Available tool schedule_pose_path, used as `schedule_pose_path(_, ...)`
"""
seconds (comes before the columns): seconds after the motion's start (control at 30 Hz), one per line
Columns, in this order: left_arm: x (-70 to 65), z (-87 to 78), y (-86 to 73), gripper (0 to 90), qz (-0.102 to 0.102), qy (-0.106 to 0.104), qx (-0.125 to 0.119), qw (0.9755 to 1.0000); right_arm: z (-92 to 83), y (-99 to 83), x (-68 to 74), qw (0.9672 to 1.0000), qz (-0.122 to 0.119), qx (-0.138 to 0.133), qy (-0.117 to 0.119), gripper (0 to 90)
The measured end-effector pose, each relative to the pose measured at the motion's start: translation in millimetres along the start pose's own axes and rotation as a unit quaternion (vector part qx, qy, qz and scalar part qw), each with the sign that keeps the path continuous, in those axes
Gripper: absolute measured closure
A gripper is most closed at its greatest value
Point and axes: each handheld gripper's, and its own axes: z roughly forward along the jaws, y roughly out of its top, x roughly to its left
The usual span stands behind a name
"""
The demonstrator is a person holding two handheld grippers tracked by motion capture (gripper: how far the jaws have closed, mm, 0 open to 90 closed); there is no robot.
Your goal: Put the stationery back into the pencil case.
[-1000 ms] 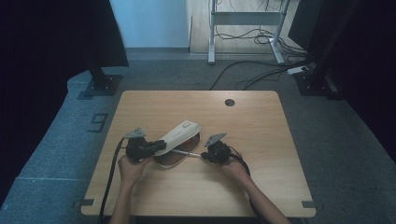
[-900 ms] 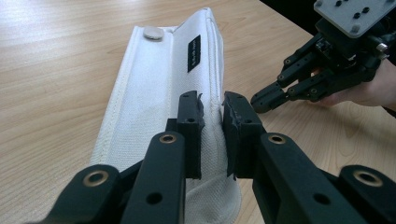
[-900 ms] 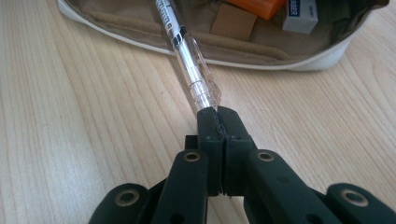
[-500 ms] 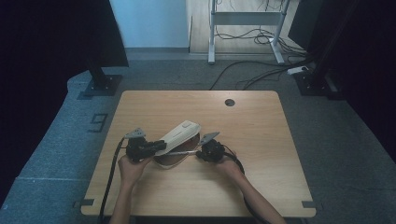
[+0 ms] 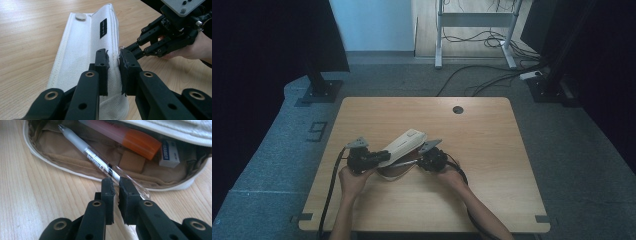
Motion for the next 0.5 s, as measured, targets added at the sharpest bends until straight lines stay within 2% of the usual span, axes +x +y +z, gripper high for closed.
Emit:
schedule_pose_path(0.27,0.1,-0.1,0.0,77.8,0.0,0.001,0.001,1.0,5.5,0.5,4.4,0.9999,-0.002,0.007,0.009,78.7)
schedule_pose_path(0.5,0.8,-0.7,0.1,78.0,-0.002,-0.002,0.001,1.0,2.1,-2.5,-0.6,0.9999,0.006,0.016,0.0,76.3)
